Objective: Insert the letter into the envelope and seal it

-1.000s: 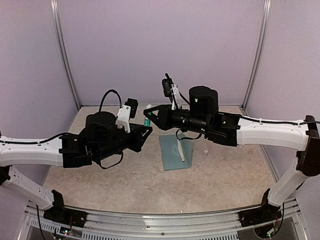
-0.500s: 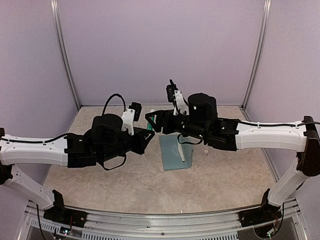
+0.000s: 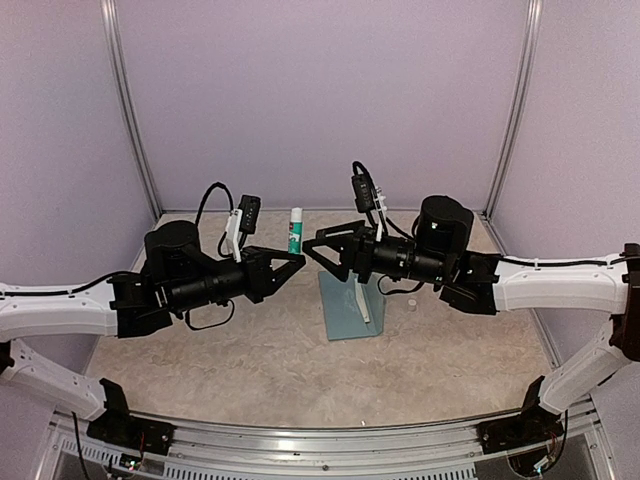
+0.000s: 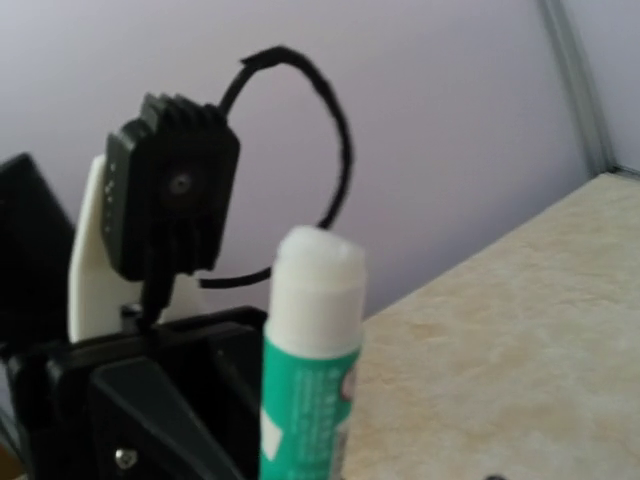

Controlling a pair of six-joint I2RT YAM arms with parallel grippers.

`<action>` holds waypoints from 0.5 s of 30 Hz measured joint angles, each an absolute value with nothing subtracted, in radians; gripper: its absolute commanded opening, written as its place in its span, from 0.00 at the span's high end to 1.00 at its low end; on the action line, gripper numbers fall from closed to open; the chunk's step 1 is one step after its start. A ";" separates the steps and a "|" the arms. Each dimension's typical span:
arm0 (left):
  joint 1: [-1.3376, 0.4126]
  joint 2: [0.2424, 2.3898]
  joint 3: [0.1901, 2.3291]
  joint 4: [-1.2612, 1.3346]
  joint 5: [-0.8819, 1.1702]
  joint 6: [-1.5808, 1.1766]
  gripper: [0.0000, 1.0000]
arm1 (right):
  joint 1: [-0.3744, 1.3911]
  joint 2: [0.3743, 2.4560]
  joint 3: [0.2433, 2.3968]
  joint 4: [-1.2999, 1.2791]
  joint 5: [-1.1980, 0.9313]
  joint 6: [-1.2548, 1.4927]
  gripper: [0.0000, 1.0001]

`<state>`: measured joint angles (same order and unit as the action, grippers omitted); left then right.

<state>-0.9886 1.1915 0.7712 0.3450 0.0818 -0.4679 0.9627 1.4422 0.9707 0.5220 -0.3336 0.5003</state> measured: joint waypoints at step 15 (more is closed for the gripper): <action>-0.988 1.179 0.761 0.401 0.233 -0.467 1.00 | 0.957 1.496 1.001 0.593 -0.519 0.519 0.56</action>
<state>-0.9878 1.1793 0.7612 0.4011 0.2325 -0.4671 0.9569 1.4963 1.0012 0.5926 -0.5194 0.5190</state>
